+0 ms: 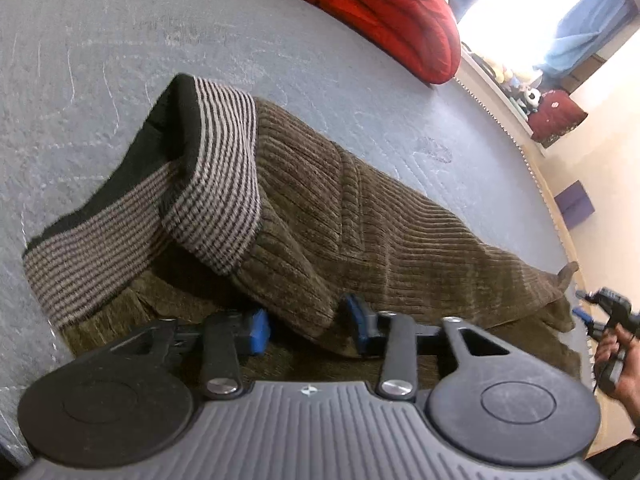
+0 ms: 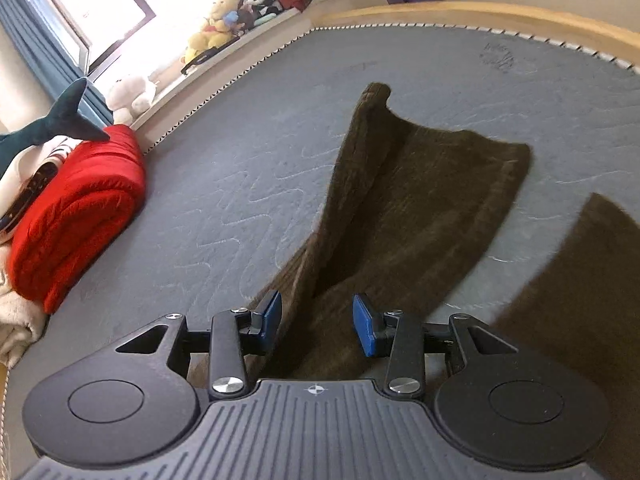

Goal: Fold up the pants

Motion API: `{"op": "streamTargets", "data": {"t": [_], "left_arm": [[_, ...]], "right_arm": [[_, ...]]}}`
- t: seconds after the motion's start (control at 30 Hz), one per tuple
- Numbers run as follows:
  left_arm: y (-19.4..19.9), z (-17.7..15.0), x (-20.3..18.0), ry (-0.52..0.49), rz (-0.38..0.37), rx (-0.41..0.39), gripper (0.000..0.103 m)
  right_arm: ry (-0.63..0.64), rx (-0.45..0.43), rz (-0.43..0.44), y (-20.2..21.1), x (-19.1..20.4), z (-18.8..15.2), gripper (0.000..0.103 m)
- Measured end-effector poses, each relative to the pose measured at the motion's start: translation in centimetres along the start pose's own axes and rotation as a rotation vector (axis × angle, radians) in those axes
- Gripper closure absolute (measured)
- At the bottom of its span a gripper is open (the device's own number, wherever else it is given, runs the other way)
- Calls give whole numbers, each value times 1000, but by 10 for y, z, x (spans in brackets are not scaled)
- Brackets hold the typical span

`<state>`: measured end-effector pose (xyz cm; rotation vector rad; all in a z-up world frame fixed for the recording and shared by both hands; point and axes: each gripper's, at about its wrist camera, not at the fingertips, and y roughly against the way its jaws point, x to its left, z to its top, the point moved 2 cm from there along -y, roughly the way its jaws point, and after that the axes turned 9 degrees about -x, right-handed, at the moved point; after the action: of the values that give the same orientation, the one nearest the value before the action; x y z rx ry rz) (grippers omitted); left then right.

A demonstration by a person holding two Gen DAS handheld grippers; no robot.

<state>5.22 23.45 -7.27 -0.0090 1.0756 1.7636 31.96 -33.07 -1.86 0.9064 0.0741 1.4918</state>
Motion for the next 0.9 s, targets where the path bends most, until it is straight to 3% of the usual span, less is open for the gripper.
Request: {"op": "streamTargets", "data": {"t": [0.07, 0.27, 0.3, 0.33, 0.37, 0.4, 0.53, 0.7, 0.9], "left_arm": [[2, 1, 1, -7, 8, -14, 79], [9, 4, -6, -64, 10, -73, 91], [10, 4, -7, -75, 9, -83, 91], [12, 5, -8, -80, 5, -94, 92], [14, 6, -8, -81, 3, -104, 93], [17, 8, -8, -77, 2, -119, 94], [34, 16, -5, -38, -10, -178, 95], [67, 23, 1, 7, -8, -255, 97], [96, 17, -2, -52, 93, -272, 98]], "right_arm": [[-18, 7, 9, -14, 3, 1, 60], [14, 39, -11, -47, 11, -12, 60], [26, 37, -16, -49, 13, -13, 65], [36, 30, -23, -48, 13, -14, 89], [38, 18, -22, -46, 14, -13, 96], [30, 8, -17, -41, 14, -11, 95], [-23, -48, -11, 1, 17, 0, 96], [27, -108, -47, 75, 23, 2, 97], [59, -119, -162, 175, 5, -43, 97]]}}
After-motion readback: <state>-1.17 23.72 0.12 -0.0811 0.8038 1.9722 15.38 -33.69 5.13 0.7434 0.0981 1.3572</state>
